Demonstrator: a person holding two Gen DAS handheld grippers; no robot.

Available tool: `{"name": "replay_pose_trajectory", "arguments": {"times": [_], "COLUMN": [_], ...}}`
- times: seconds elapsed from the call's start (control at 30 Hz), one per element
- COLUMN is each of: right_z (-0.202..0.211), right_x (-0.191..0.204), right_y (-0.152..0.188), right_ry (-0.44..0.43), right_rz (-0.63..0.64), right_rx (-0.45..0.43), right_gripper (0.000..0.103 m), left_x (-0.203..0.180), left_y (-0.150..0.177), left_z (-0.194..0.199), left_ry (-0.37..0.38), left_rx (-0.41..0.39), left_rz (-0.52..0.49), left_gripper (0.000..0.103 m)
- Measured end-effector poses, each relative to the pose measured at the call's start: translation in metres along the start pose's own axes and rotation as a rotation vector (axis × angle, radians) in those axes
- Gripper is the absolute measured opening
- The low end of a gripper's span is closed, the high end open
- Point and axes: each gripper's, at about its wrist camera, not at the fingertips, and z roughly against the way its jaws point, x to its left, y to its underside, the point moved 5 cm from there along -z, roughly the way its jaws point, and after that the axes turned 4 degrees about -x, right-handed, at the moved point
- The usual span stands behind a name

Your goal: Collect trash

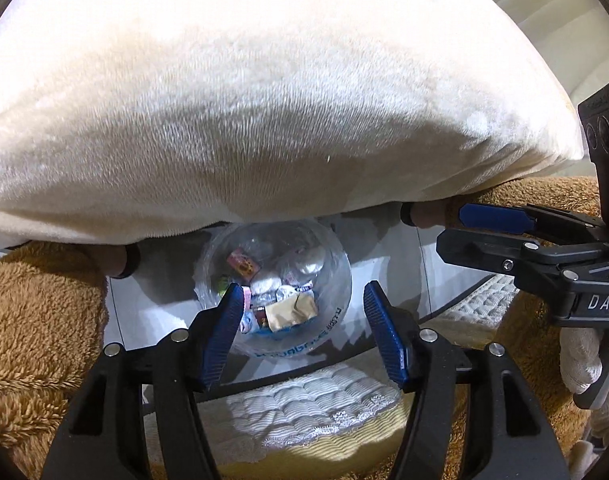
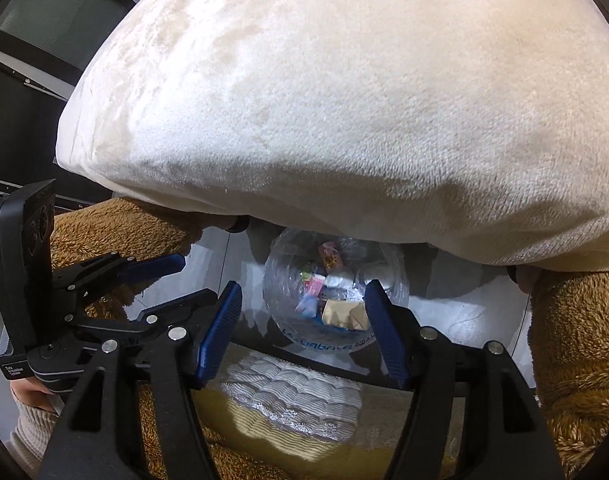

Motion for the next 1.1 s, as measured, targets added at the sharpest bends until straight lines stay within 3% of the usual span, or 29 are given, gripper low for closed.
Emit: {"name": "replay_pose_trajectory", "arguments": {"times": [0.4,1.1], "right_z": [0.041,0.1], "right_x": [0.003,0.005], "right_y": [-0.006,-0.014], "right_ry": [0.031,0.146], "right_rz": [0.07,0.183], "right_rx": [-0.205,-0.523], "right_gripper": [0.064,0.064], "left_x": [-0.008,-0.032], "left_y": [-0.014,-0.039], "left_z": [0.021,0.109], "left_ry": [0.035,0.011], "left_rx": [-0.122,-0.547], "left_rz": [-0.048,-0.138], "left_gripper": [0.061,0.061]}}
